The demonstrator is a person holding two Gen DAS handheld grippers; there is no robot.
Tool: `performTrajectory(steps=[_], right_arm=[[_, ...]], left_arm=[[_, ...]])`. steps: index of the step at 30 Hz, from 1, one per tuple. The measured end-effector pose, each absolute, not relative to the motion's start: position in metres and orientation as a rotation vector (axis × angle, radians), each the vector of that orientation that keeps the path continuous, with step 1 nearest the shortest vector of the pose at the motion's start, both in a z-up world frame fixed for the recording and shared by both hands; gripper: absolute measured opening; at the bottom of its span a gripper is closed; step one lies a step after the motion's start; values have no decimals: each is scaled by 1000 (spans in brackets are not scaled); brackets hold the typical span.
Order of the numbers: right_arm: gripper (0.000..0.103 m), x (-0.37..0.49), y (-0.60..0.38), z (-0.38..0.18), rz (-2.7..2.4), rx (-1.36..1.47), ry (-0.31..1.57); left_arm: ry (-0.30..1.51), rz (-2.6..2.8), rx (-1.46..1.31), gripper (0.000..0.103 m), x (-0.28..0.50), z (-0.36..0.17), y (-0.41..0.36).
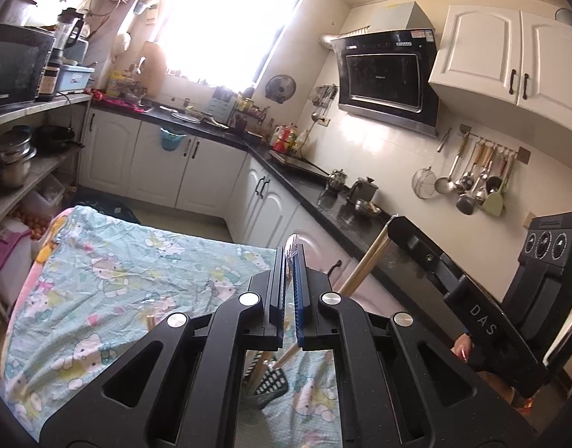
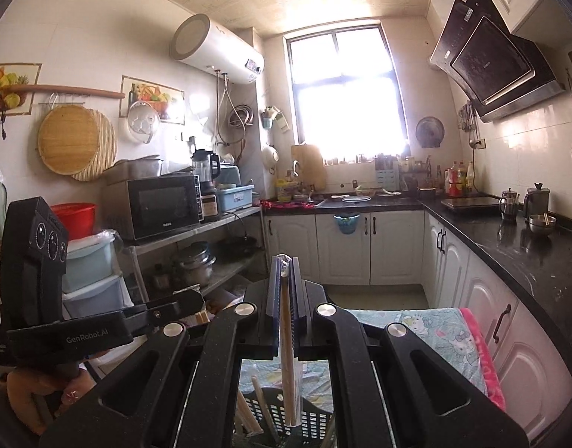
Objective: Organize utensils
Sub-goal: 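Lower the held chopsticks upright into a caddy slot with the left tool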
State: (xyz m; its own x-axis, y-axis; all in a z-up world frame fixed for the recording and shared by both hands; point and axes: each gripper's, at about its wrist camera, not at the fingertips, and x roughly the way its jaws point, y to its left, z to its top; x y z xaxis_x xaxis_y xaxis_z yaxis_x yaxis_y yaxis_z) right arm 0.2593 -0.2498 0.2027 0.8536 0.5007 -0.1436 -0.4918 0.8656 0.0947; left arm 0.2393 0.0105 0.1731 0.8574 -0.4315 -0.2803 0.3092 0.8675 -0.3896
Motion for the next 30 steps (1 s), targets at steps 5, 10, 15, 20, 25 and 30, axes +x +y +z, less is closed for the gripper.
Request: performTrajectory(steps=[5,10,15,20,25,30], right_arm=[[5,270,-247,186,509,50,184],[5,279,-242,168,494,40,210],[5,286,-234,147,472,14,245],[5,291,-227,129,458,-5,280],[5,295,-222,116,454,-15,310],[8,302,-221,105,432,-9,353]], left_arm=[[382,-378,-337,2,247,159,10],[390,-366,-331,2,252,148,8],[406,-360,-328,2,256,134,7],[426,-350,-314,2,260,121,4],[444,-343,-301,2,264,109,4],[465,-336,-296,2,267,99,5]])
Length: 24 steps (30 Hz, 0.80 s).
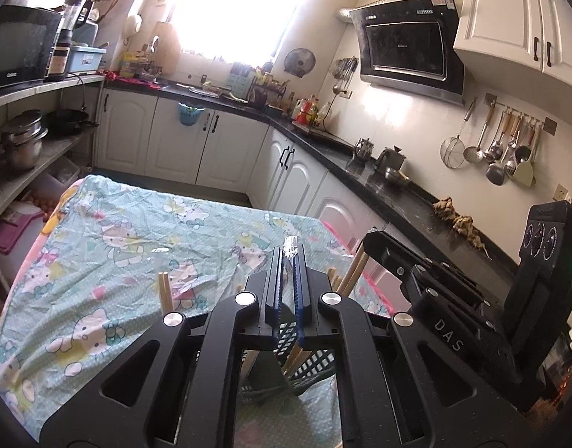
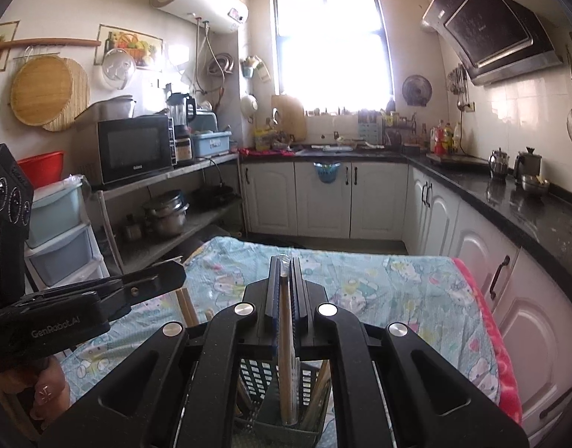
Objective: Organize utensils
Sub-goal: 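Lower the held chopsticks upright into a caddy slot with the left tool, then open the left tool to release the chopsticks and withdraw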
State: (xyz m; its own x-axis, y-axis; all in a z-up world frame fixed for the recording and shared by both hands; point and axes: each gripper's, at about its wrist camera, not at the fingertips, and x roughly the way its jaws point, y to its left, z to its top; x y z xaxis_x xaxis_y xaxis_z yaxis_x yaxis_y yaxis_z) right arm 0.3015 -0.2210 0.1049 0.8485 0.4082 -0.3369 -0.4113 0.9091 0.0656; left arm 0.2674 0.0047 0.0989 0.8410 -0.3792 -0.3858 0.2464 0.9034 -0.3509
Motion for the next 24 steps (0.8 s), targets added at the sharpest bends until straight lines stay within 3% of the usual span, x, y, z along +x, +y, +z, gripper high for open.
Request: performTrajectory(steps=[2,7,18,24], right_arm=[[21,302,-223,102,422,-1,358],[24,301,-226,98,416,1,377],[47,287,-234,102,411,2,372],[53,277,-240,108,406,6,361]], left_arm=[[473,-335,-294,2,268,96,6],[480,-327,-301,16,266,92,11],[443,-298,-305,53,242,100,24],[420,-287,-285,73,227,109,27]])
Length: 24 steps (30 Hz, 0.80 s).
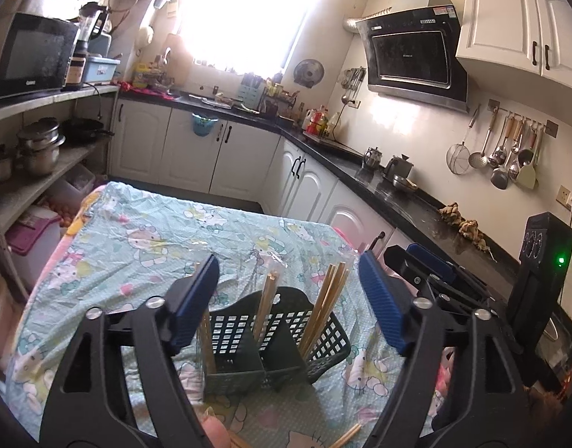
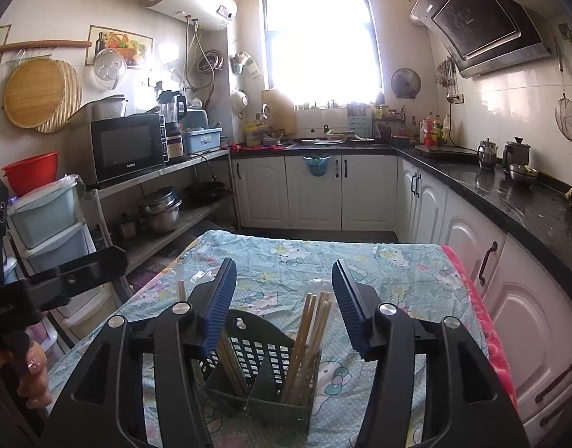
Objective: Organize utensils
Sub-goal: 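Open the left tool to release the chopsticks and withdraw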
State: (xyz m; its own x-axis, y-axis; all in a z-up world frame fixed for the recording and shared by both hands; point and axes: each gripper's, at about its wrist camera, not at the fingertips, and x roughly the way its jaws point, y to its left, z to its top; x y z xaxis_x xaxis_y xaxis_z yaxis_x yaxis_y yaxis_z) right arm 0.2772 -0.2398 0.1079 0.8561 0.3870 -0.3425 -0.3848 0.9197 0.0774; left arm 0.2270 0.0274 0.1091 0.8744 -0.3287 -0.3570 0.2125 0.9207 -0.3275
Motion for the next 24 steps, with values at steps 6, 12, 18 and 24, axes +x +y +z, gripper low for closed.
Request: performTrajectory(steps=[6,12,18,24], right_arm=[[59,264,-247,114,399,8,348],[64,249,-252,119,403,4,331],[66,235,-254,122,406,0,318],[69,221,-255,122,412,-6,309]], left_arm=[[405,-278,-265,88,212,113,28],[398,-274,-249,92,200,111,27],[394,-279,-249,92,190,110,27],[389,-282,-259,92,182,109,31]])
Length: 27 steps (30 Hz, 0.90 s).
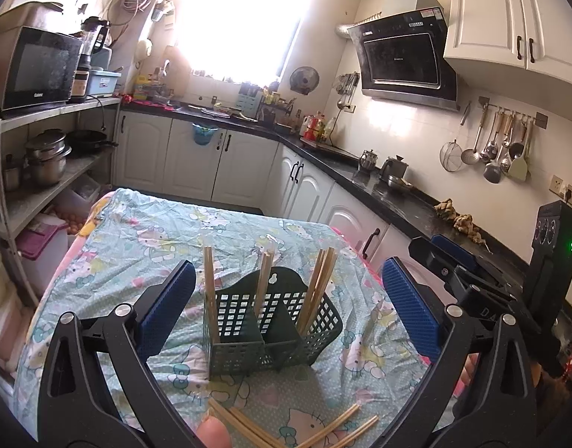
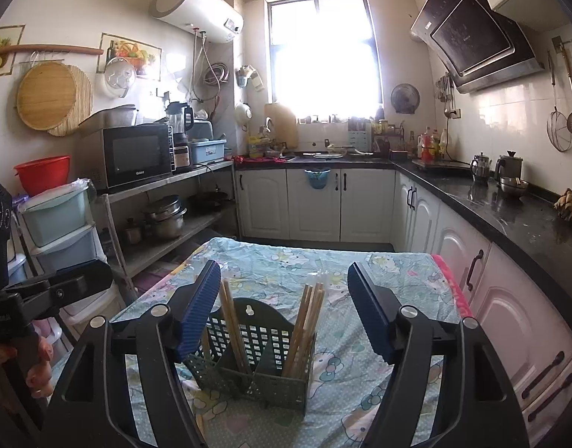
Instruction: Organize utensils
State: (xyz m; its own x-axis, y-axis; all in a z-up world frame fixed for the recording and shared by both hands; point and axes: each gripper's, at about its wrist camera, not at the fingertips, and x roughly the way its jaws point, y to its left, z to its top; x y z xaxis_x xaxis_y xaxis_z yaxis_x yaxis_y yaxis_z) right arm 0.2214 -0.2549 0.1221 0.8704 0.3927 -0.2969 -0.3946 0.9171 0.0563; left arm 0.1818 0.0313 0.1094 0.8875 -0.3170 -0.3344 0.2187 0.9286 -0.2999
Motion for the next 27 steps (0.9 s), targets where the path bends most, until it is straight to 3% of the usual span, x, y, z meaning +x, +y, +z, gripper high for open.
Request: performTrajectory(steps=[27], right_arm=[[74,181,-250,96,430,-42,380]], left_arm=[[440,-264,-284,92,156,82,38]])
